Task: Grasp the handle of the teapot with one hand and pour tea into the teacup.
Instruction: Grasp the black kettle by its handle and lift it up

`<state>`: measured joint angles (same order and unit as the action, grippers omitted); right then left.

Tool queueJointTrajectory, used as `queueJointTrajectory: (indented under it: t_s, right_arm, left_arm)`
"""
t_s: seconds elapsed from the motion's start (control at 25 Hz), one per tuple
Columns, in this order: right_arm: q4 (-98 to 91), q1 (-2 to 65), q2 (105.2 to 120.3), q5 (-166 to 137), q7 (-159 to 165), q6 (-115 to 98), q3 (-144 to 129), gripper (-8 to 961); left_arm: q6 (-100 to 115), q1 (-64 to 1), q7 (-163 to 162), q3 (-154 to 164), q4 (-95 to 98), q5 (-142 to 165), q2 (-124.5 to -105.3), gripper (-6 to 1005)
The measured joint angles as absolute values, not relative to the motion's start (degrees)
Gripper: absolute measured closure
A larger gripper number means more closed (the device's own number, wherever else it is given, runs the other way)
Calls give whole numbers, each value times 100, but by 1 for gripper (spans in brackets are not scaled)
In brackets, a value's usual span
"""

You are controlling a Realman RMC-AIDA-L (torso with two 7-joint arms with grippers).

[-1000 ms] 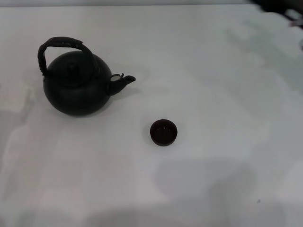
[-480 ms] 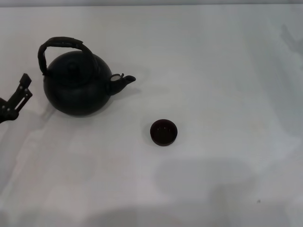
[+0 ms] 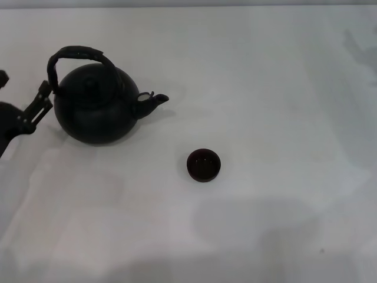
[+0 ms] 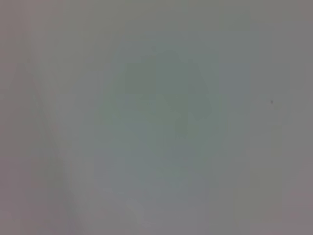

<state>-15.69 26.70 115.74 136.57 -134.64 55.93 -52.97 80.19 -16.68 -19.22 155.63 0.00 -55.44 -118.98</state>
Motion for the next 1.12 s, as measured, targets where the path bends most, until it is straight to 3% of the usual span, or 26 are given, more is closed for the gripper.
queueJointTrajectory:
  t_s: [0.84,1.12]
  right_arm:
    - [-1476,2673,11578,13664,-13470,5768,-5291,107]
    - [-1476,2672,11575,13662,-13474,5774,-5291,107]
  left_arm:
    - [7587,-1960,-1915,15553,163,-5537,-11925,125]
    - [7469,-2047,-1904,15548,199,-5539,-11930,258]
